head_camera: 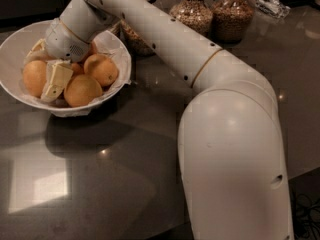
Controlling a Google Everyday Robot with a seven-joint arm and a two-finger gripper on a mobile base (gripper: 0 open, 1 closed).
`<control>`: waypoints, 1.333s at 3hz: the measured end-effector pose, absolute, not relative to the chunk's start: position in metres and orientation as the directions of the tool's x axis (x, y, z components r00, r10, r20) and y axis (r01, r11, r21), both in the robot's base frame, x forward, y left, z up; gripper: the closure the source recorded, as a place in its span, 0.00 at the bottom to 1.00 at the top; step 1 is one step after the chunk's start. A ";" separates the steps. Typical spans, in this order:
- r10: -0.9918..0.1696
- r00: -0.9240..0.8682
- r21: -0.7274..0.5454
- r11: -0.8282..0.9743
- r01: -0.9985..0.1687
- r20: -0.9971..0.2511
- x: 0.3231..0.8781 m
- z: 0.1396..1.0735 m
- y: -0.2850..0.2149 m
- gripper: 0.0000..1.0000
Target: Pick orange from white bowl
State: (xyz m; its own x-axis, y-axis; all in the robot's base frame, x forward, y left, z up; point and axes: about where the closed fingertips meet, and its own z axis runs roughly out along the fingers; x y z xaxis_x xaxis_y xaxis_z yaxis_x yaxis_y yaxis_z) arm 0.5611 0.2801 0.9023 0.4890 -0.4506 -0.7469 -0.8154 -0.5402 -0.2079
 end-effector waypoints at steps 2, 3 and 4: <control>-0.448 0.479 -0.194 -0.546 -0.815 -0.754 0.560 0.897 0.282 0.69; -0.424 0.491 -0.221 -0.541 -0.811 -0.761 0.559 0.904 0.278 0.92; -0.358 0.534 -0.311 -0.521 -0.795 -0.766 0.551 0.934 0.261 1.00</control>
Offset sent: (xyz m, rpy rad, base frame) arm -0.0006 0.0020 -0.0049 -0.0012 0.0165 0.0062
